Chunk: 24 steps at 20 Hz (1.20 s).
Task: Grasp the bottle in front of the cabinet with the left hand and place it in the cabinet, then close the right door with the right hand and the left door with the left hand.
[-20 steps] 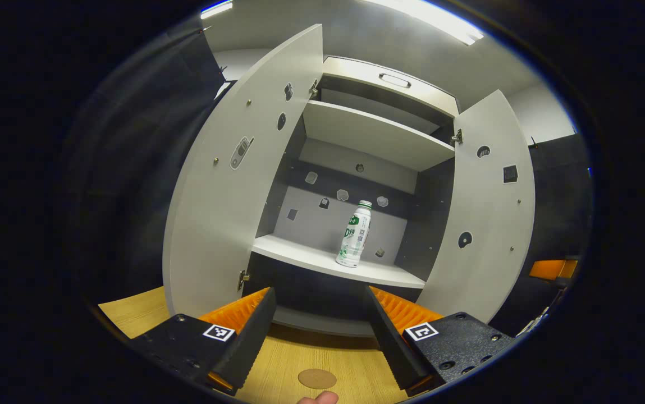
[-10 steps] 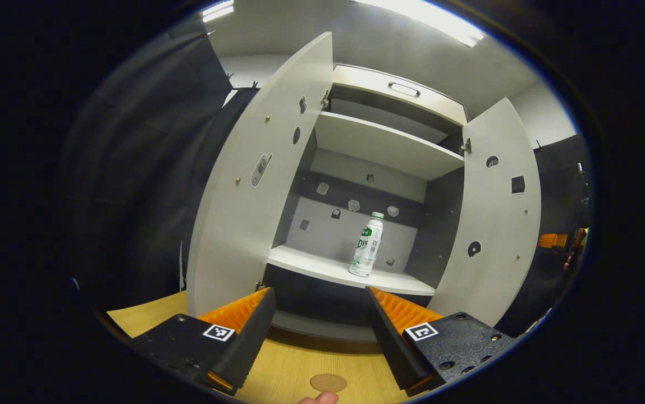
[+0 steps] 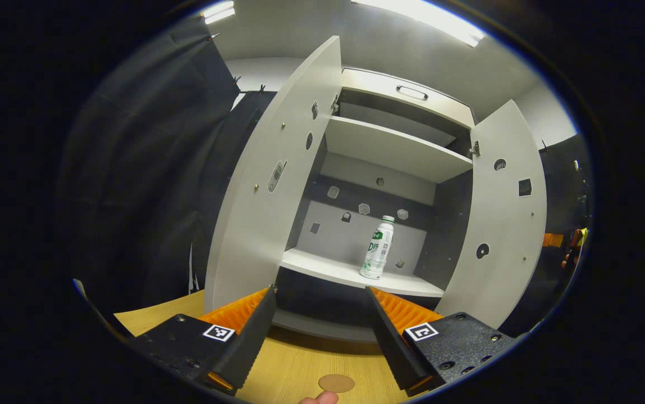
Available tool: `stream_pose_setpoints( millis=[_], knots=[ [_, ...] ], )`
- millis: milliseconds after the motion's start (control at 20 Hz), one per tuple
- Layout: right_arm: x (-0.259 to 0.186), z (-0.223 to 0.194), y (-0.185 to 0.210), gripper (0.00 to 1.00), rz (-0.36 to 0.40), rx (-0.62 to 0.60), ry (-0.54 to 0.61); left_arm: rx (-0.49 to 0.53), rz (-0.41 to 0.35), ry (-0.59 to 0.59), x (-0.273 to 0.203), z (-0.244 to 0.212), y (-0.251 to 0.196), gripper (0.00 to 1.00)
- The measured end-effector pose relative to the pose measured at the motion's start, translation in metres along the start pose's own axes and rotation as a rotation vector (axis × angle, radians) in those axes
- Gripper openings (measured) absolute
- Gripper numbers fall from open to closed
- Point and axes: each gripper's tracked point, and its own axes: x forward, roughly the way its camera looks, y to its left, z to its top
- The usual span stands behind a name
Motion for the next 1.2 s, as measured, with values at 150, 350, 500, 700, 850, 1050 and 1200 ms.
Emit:
stream_pose_setpoints(
  millis=[150,350,500,700,850,1050,1200],
  knots=[
    [0.0,-0.001,0.005,0.98,0.018,-0.001,-0.001,-0.011,-0.006,-0.006,0.001,0.002,-0.003,0.95],
    [-0.004,-0.001,0.014,0.98,0.018,-0.007,-0.005,-0.048,-0.014,0.003,0.0,0.0,-0.004,0.95],
    [-0.009,-0.001,0.027,0.98,0.039,-0.005,-0.013,-0.038,-0.009,-0.002,-0.002,0.003,-0.002,0.95],
    [-0.013,-0.006,0.055,0.97,0.102,0.025,-0.001,-0.029,0.004,-0.015,-0.005,0.009,0.004,0.95],
    [-0.013,-0.006,0.07,0.97,0.125,0.02,0.001,-0.024,0.02,-0.029,-0.006,0.015,0.01,0.95],
    [-0.014,-0.006,0.088,0.97,0.155,0.006,0.009,-0.023,0.037,-0.035,-0.007,0.019,0.016,0.95],
    [-0.013,-0.008,0.106,0.97,0.186,0.01,0.021,-0.027,0.037,-0.045,-0.007,0.024,0.016,0.95]
  ],
)
